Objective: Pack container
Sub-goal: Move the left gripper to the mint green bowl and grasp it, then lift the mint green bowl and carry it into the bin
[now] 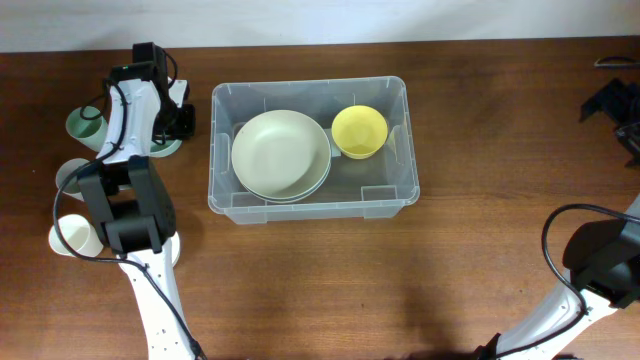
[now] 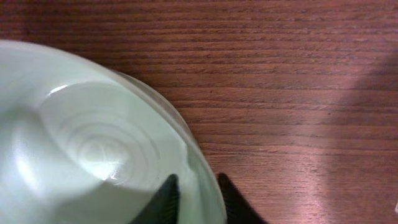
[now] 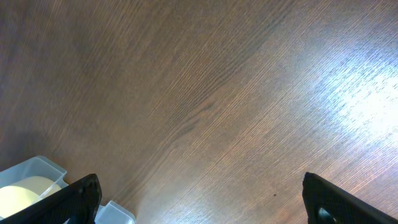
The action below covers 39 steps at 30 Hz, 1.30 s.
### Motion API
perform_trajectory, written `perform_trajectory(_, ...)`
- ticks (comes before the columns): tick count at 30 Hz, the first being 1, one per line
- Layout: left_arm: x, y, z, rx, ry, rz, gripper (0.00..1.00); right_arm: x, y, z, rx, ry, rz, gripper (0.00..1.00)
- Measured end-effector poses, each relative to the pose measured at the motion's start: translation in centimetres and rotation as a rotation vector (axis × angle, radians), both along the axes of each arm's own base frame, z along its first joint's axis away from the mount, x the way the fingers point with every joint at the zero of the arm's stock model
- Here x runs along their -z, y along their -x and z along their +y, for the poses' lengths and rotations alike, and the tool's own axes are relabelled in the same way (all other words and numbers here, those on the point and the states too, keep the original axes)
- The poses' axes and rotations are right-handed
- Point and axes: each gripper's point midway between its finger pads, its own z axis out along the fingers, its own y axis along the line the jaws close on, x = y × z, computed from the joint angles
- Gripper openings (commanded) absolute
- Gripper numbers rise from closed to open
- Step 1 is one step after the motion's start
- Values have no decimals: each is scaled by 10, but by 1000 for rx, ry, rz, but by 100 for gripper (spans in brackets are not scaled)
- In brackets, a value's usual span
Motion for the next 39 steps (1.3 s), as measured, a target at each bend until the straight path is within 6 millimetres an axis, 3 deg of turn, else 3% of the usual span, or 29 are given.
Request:
perform_trajectory(1,0,0,0,1,1,0,1,0,0,0,0,0,0,99)
perform_trajectory(9,-5,-4,3,6,-21,-18,1,0,0,0,0,0,0,99)
perform_trajectory(14,-20,-16,4,7,-18,-63,1,0,0,0,0,0,0,99)
perform_trajectory(17,-48,-32,4,8,-20,-133,1,0,0,0,1,0,0,99)
perform_trajectory(21,-114,-57,5,12,-38,-292,1,0,0,0,1,0,0,99)
perform_trajectory(25,-176,-63,-9,37,-44,-415,1,0,0,0,0,0,0,99)
perform_trajectory(28,-211,-55,-48,123,-5,-465,1,0,0,0,1,0,0,99)
perform_trajectory(31,-231,-46,-108,241,46,-495,1,0,0,0,1,0,0,99)
perform_trajectory(39,-228,10,-296,596,160,-451,1,0,0,0,0,0,0,99)
